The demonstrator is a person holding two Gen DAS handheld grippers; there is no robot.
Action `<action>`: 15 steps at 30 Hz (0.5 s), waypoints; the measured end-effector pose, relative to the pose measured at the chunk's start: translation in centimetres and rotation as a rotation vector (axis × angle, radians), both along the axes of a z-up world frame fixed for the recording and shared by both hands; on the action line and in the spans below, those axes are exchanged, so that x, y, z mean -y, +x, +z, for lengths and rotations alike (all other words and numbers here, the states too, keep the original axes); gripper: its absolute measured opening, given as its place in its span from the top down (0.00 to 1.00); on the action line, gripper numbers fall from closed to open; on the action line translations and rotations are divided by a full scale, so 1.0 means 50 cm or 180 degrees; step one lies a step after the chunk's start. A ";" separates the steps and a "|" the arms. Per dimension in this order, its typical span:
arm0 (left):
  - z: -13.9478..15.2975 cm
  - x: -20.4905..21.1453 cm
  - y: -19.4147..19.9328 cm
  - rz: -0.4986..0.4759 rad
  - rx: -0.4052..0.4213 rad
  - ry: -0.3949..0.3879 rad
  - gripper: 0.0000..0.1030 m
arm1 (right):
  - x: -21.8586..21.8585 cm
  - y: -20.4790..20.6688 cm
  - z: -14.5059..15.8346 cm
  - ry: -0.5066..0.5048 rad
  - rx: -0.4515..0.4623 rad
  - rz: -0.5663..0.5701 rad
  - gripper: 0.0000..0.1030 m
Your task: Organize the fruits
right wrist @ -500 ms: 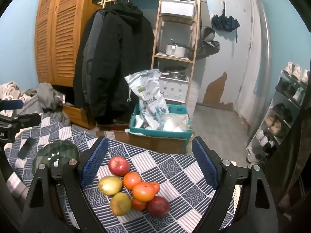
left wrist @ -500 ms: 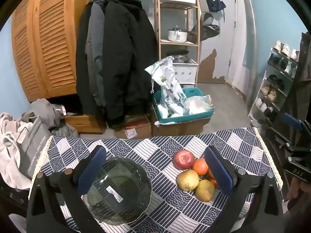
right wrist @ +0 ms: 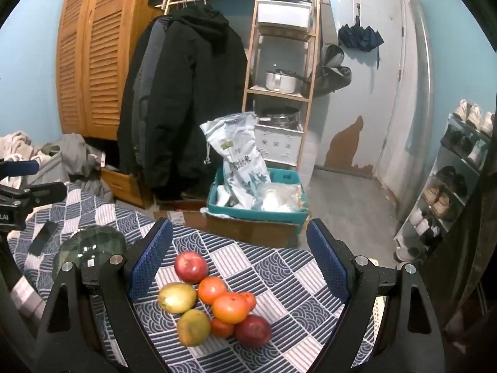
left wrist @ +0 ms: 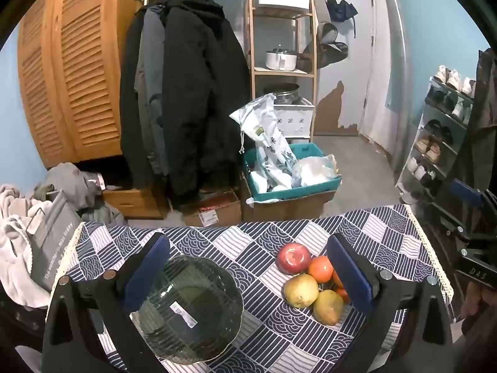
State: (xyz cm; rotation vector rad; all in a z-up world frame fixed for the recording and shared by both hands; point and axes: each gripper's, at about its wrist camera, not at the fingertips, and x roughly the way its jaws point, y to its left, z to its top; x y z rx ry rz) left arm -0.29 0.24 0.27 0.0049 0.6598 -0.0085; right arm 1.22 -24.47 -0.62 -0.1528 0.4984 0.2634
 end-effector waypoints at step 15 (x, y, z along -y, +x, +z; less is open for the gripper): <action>0.006 0.006 -0.001 -0.0042 0.0047 -0.0005 0.01 | -0.001 0.000 0.000 -0.0003 0.0004 -0.0001 0.16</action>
